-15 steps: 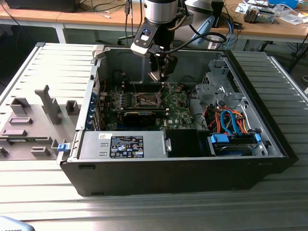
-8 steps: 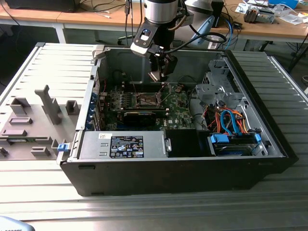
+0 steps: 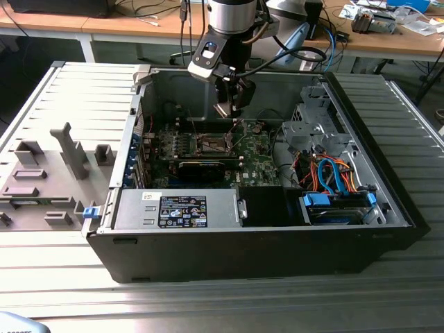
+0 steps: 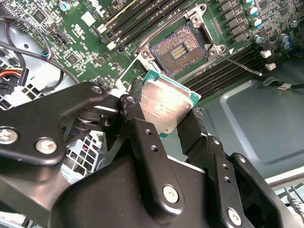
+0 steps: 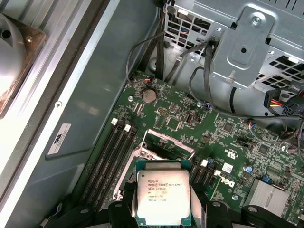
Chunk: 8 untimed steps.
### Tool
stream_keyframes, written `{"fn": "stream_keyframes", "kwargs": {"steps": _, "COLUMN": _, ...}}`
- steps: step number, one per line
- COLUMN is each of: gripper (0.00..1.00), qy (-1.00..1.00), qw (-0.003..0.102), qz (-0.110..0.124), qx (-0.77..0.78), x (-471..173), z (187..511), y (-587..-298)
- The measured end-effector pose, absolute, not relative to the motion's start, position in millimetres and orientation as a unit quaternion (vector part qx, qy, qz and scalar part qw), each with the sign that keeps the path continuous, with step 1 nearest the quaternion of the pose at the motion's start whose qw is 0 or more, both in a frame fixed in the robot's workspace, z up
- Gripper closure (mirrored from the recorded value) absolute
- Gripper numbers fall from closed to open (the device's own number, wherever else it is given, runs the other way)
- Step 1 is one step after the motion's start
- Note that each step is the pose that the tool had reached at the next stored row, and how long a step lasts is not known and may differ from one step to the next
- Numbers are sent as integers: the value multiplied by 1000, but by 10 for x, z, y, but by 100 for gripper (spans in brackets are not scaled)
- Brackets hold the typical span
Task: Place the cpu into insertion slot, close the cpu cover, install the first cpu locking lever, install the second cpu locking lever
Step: 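Place the cpu into insertion slot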
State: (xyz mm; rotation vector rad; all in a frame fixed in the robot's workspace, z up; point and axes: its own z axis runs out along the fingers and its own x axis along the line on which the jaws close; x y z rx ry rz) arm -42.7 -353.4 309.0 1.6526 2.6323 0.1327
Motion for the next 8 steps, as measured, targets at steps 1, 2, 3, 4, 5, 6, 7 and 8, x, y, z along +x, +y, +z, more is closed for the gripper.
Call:
{"fn": "stream_keyframes", "kwargs": {"steps": 1, "gripper": 46, "qy": 846, "qw": 15, "qz": 43, "qx": 532, "x": -427, "z": 3090, "y": -3534}}
{"fn": "stream_keyframes", "kwargs": {"steps": 2, "gripper": 46, "qy": 846, "qw": 15, "qz": 43, "qx": 532, "x": -427, "z": 3090, "y": -3534}}
{"fn": "stream_keyframes", "kwargs": {"steps": 3, "gripper": 46, "qy": 845, "qw": 15, "qz": 43, "qx": 532, "x": -427, "z": 3090, "y": -3534}}
{"fn": "stream_keyframes", "kwargs": {"steps": 4, "gripper": 46, "qy": 845, "qw": 15, "qz": 43, "qx": 533, "x": -427, "z": 3090, "y": -3534}}
{"fn": "stream_keyframes", "kwargs": {"steps": 5, "gripper": 46, "qy": 845, "qw": 15, "qz": 43, "qx": 533, "x": -427, "z": 3089, "y": -3534}}
{"fn": "stream_keyframes", "kwargs": {"steps": 6, "gripper": 46, "qy": 845, "qw": 15, "qz": 43, "qx": 533, "x": -427, "z": 3089, "y": -3534}}
{"fn": "stream_keyframes", "kwargs": {"steps": 7, "gripper": 46, "qy": 844, "qw": 15, "qz": 43, "qx": 534, "x": -427, "z": 3090, "y": -3534}}
{"fn": "stream_keyframes", "kwargs": {"steps": 8, "gripper": 46, "qy": 844, "qw": 15, "qz": 43, "qx": 534, "x": -427, "z": 3090, "y": -3534}}
